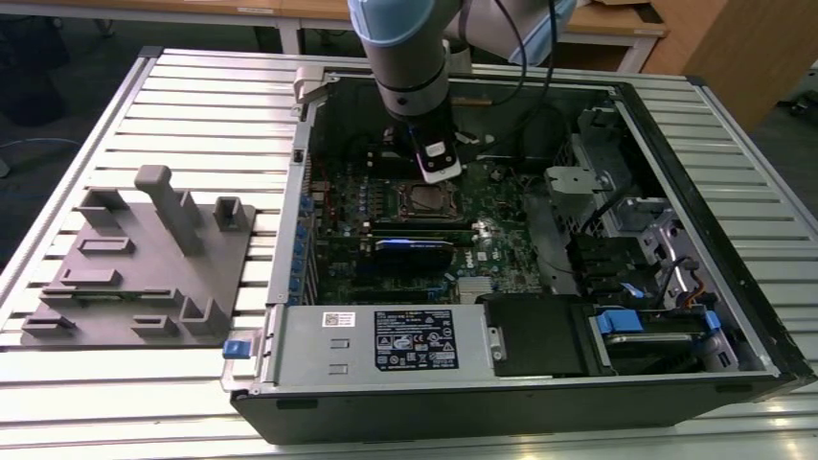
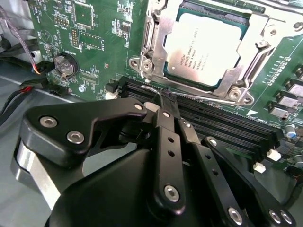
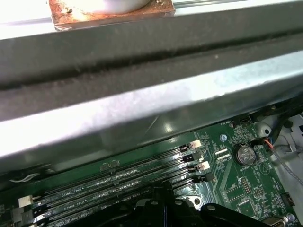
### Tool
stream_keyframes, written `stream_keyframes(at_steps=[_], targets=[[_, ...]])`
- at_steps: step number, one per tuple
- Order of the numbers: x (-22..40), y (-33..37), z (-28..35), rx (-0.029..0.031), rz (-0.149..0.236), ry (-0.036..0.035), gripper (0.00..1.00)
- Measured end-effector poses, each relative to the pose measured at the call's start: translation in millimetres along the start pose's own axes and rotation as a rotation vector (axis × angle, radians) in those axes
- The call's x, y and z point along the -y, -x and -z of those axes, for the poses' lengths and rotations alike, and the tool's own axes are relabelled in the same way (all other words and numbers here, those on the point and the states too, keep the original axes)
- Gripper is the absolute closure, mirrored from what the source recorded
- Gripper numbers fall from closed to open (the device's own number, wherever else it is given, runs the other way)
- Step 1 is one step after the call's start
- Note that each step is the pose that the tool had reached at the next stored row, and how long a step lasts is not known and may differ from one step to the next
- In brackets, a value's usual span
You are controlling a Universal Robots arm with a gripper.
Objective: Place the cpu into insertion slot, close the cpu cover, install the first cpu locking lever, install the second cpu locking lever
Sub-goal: 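Install the first cpu locking lever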
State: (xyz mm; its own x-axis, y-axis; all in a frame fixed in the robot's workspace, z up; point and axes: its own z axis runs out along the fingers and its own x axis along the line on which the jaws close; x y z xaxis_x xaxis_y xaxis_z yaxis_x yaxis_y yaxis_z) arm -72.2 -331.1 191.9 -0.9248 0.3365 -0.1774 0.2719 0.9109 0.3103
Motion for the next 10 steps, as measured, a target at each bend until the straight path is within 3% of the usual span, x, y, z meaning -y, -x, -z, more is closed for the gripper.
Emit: stream_keyframes(at_steps=[5, 10], targets=[[-0.3, -0.3, -0.7, 0.003, -0.005, -0.0008, 0.89], [-1.8, -0.9, -1.1, 0.0159, -0.043, -0.0086, 0.89]])
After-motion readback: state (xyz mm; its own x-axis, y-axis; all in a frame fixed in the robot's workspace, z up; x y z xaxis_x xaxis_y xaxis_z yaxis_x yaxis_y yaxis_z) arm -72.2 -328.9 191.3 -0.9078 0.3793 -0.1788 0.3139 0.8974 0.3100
